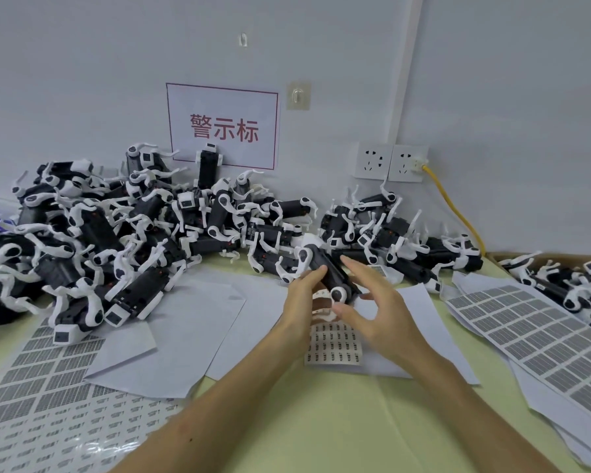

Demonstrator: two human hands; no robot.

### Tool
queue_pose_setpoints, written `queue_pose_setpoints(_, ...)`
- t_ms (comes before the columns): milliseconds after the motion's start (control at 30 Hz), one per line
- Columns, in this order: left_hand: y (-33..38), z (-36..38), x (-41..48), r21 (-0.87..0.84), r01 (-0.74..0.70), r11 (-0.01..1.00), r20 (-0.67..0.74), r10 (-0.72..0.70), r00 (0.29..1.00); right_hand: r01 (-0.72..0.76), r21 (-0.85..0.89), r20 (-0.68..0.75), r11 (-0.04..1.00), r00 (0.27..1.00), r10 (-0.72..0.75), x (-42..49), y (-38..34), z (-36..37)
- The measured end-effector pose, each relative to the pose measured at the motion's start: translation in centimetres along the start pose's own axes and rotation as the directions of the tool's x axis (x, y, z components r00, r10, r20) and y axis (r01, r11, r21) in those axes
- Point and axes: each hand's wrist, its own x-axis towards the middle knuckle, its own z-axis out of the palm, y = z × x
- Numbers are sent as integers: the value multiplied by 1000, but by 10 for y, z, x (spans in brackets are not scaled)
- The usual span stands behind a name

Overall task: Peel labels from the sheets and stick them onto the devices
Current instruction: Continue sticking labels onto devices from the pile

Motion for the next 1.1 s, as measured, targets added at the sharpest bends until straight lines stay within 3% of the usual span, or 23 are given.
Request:
queue_pose_setpoints(133,-4,1,1,50,-51,997,4,50,999,-48,47,82,998,996,44,-1,2,2)
queue_pose_setpoints(433,3,3,-2,-5,-41,999,50,42,998,23,59,-19,998,1000,-22,1,-3,1)
queue_pose_setpoints(633,3,0,2,-138,51,989,-141,-71,988,31,24,-181,999,983,-26,0,-8,-1)
queue_pose_setpoints(700,1,-3,4,-27,-17,999,-205,11,979,15,17,-231,1000,973,-10,0,-10,-5)
queue_pose_setpoints(733,1,-6,4,122,-116,986,-211,140,967,8,30,-256,1000,967,0,0,-11,-7)
queue_pose_setpoints(767,3,-8,4,360,-268,894,-160,342,926,9,51,-274,999,962,6,0,-13,-10)
queue_pose_setpoints(800,4,-12,6,617,-413,670,-26,542,840,15,72,-283,997,959,6,0,-14,-12)
queue_pose_setpoints(833,7,-14,7,776,-512,368,179,649,739,23,96,-284,995,959,5,0,-15,-13)
queue_pose_setpoints(867,8,-15,9,811,-573,120,374,646,665,32,125,-278,992,961,4,0,-16,-14)
queue_pose_setpoints(900,9,-14,8,789,-614,7,492,590,639,41,162,-264,986,965,4,0,-15,-15)
queue_pose_setpoints(967,6,-10,8,764,-645,12,548,515,659,57,233,-211,971,977,-7,0,-15,-15)
queue_pose_setpoints(1100,7,-13,9,802,-598,5,512,511,690,30,356,-173,934,984,35,3,-19,-13)
